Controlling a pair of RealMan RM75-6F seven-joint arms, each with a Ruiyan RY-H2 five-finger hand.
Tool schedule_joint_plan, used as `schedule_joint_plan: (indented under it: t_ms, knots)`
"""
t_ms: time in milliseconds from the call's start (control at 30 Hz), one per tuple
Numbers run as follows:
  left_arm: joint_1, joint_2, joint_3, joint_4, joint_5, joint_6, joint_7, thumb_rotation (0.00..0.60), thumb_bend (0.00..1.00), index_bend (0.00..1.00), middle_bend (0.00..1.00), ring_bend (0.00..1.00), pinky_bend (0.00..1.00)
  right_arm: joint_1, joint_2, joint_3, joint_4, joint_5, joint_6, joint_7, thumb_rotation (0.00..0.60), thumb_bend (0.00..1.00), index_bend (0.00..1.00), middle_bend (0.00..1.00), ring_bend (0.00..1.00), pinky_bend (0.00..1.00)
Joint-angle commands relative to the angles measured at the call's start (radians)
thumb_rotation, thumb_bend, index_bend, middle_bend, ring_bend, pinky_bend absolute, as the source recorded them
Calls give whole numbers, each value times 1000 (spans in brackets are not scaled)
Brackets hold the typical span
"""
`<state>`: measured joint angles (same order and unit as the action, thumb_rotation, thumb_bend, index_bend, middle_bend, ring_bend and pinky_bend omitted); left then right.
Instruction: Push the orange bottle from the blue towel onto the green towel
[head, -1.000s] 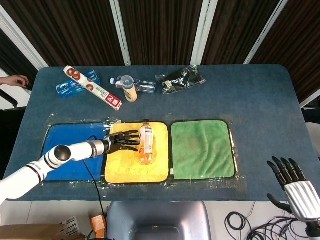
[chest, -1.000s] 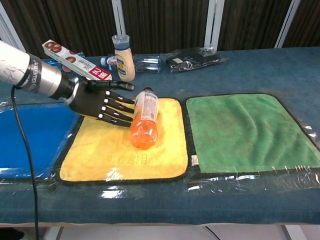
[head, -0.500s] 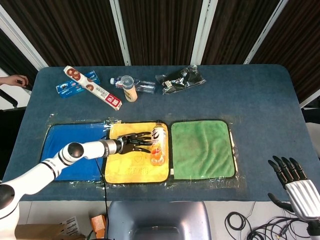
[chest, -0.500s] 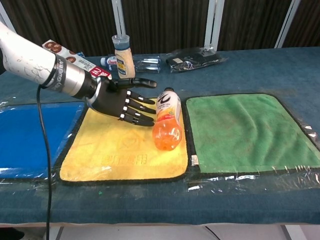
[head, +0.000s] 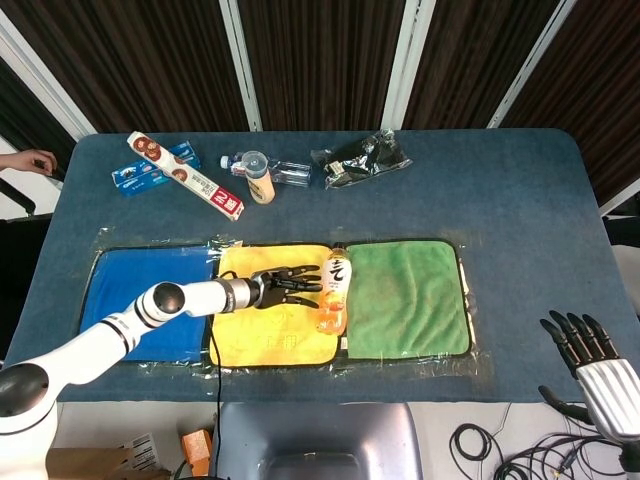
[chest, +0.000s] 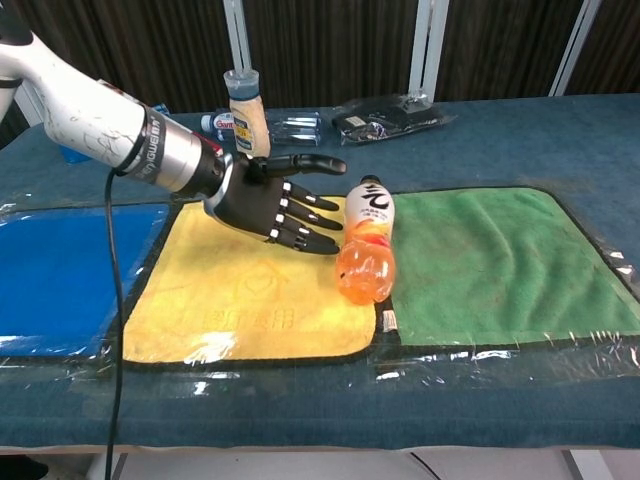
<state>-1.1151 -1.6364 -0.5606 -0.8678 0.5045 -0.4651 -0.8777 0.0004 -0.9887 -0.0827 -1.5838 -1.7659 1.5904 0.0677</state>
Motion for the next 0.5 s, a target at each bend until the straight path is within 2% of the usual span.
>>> schedule_joint_plan:
  t_ms: [33,500]
  knots:
    - [-6,0,-1,-6,0,-5,-8,600,47,0,22,26,309,1,2,0,2,-1,-1,4,600,149,0,46,6,0]
    - [-24,-1,12,-74,4,25,-41,600,46,0,7,10,309,6,6,-4,4,-9,-5,16,600,149,0,46,5,0]
